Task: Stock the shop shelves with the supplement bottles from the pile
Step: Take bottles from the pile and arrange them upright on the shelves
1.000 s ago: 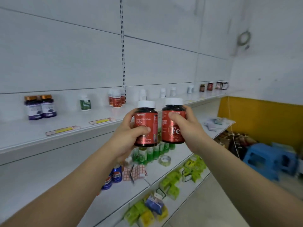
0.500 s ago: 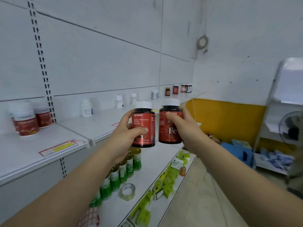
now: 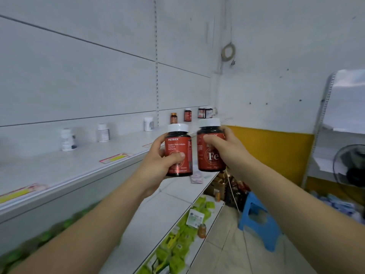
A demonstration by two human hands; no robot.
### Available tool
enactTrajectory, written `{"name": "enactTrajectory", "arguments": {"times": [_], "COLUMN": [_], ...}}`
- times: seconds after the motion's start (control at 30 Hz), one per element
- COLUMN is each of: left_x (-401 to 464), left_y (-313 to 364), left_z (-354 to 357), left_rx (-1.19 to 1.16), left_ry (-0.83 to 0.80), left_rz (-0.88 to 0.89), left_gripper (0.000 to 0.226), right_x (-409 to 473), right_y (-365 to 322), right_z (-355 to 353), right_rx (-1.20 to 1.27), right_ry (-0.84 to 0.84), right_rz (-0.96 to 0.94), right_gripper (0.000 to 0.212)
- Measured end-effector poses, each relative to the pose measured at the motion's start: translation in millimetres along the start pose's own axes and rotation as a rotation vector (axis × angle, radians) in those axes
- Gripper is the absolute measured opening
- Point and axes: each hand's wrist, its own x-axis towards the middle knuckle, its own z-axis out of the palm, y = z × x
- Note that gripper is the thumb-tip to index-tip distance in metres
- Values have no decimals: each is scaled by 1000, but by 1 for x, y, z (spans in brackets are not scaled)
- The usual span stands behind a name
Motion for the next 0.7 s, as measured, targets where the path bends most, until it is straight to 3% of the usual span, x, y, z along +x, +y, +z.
{"name": "enactTrajectory", "arguments": {"times": [0.3,0.7], "left_x": [178,483], "left_y": [-58,-134], "left_z": [85,103], "left_rx": [76,281], "left_ry": [-5,175], "left_rz": [-23,-9], "left_gripper": [60,76], "right_x": [160,460], "right_y": [52,141], "right_z": [-108,-166], "right_rx": [27,-56], "right_ry": [26,-25], "right_rz": [44,21], "right_gripper": [48,51]}}
